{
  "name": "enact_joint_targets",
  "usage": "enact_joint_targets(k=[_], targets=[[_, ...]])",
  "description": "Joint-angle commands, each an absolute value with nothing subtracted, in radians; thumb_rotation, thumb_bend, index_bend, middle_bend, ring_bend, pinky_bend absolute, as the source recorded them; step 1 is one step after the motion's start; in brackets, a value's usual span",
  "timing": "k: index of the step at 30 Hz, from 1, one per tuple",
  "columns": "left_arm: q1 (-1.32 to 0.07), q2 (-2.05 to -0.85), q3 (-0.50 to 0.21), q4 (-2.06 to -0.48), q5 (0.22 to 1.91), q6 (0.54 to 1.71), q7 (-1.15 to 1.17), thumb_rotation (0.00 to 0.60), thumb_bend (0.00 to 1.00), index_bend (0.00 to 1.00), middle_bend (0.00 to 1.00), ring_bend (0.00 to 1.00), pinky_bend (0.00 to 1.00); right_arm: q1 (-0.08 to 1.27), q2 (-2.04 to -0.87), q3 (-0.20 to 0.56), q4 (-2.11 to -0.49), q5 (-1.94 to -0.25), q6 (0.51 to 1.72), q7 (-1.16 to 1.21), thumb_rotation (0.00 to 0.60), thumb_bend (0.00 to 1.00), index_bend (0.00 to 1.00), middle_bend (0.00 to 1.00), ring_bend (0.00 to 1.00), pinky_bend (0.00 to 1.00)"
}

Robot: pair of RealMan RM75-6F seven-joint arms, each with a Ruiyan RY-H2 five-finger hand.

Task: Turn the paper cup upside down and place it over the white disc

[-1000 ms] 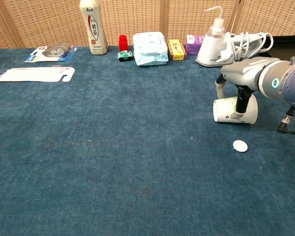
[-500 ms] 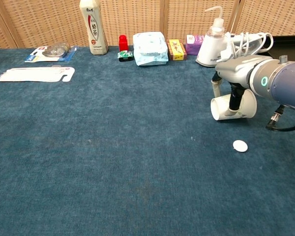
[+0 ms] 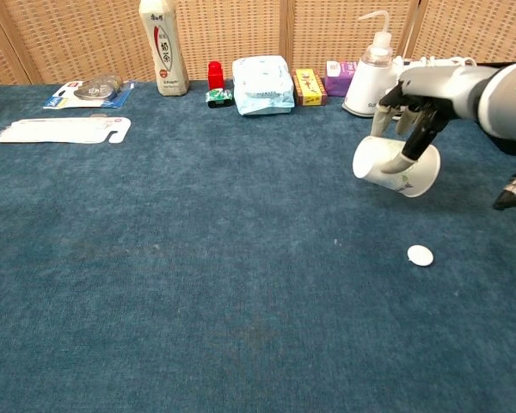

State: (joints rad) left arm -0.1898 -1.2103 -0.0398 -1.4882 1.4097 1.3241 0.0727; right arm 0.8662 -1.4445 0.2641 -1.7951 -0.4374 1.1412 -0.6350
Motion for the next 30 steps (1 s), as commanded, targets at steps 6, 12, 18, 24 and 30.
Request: enact_joint_targets(k=[6, 12, 18, 24, 30], targets=[[-0.194, -1.198, -0.044, -1.510, 1.409, 1.322, 0.083, 0.348, 0.23, 0.33, 0.39, 0.26, 0.30, 0.709, -1.266, 0.340, -1.923, -0.516, 0.879, -0.245, 0.600, 0.29, 0.49, 0.25, 0.27, 0.21], [-0.196, -1.190, -0.043, -1.535, 1.409, 1.321, 0.101, 0.342, 0.23, 0.33, 0.40, 0.26, 0.30, 0.643, -1.215, 0.351, -1.923, -0.610, 0.701, -0.042, 0.600, 0.28, 0.49, 0.25, 0.27, 0.21], [-0.190, -1.175, -0.042, -1.560, 1.409, 1.333, 0.118, 0.341, 0.23, 0.33, 0.39, 0.26, 0.30, 0.578, -1.231, 0.359, -1.869, -0.748, 0.601, 0.126, 0.600, 0.28, 0.49, 0.25, 0.27, 0.20], [-0.186, -1.162, -0.041, -1.582, 1.408, 1.340, 0.131, 0.344, 0.23, 0.33, 0.39, 0.26, 0.30, 0.514, -1.260, 0.356, -1.811, -0.926, 0.574, 0.254, 0.600, 0.28, 0.49, 0.25, 0.26, 0.20], [-0.187, -1.158, -0.040, -1.596, 1.411, 1.341, 0.142, 0.340, 0.23, 0.33, 0.39, 0.26, 0.30, 0.471, -1.277, 0.341, -1.755, -1.057, 0.570, 0.372, 0.600, 0.28, 0.49, 0.25, 0.26, 0.19]])
